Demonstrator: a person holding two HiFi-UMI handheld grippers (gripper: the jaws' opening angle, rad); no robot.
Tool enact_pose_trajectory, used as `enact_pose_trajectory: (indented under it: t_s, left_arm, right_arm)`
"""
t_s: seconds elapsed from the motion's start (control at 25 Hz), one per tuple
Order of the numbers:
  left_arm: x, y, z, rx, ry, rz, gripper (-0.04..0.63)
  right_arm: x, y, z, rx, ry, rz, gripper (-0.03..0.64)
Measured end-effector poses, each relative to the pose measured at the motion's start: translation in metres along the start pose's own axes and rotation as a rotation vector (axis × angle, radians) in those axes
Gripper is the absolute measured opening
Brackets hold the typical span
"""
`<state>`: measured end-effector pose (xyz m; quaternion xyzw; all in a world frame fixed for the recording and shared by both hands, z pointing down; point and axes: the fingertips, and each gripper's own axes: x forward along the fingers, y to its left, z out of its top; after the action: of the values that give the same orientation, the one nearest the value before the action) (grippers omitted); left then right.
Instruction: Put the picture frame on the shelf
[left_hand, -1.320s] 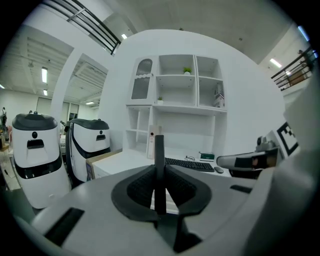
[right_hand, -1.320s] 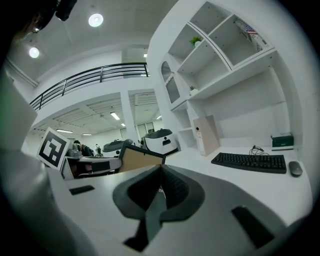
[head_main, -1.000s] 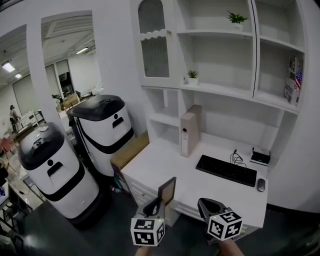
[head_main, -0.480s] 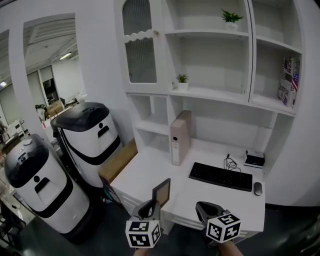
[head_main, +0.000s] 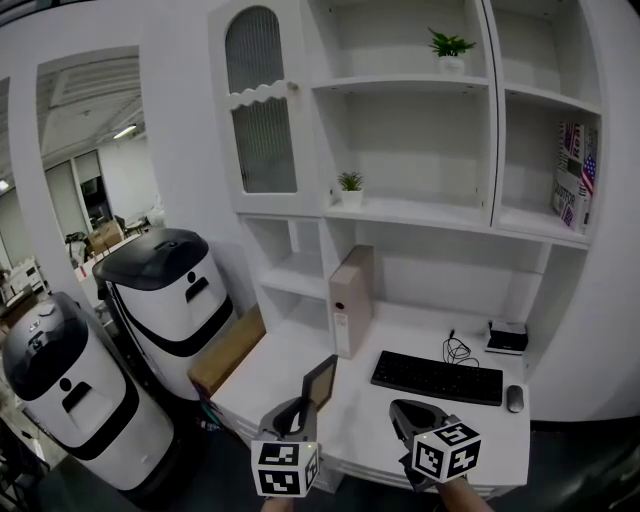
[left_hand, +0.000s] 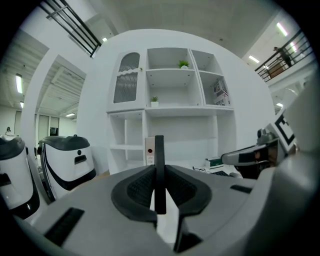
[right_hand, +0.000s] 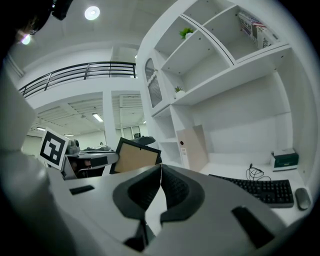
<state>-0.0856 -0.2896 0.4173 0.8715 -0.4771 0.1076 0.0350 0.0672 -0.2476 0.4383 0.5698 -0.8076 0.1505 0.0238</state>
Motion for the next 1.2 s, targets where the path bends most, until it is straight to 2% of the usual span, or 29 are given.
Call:
enact_pose_trajectory:
  t_s: [0.2,0.52,1.0,1.2]
  left_arm:
    - [0.024,-0.006,0.033,0.082,-0.042,-0.002,0.058]
    - [0.049,-0.03,0.105,0.281,-0.145,-0.01,0.058]
    - [0.072,-0.056,0.195,0.546,-0.29,-0.019,0.058]
    - [0.086,-0.06,0.225,0.693,-0.347,-0.035,0.058]
  right_arm:
    - [0.009,-0.019,0.023,-0.015,-0.027,0.003,0.002]
    - [0.007,-0.05,0.068,-0.061,-0.084,-0.007,0.002]
    - [0.014,-0.06,0.133,-0.131,-0.18,-0.044,0.002]
    - [0.028,-0.063,0.152,-0.13,-0.205,-0.087,0.002]
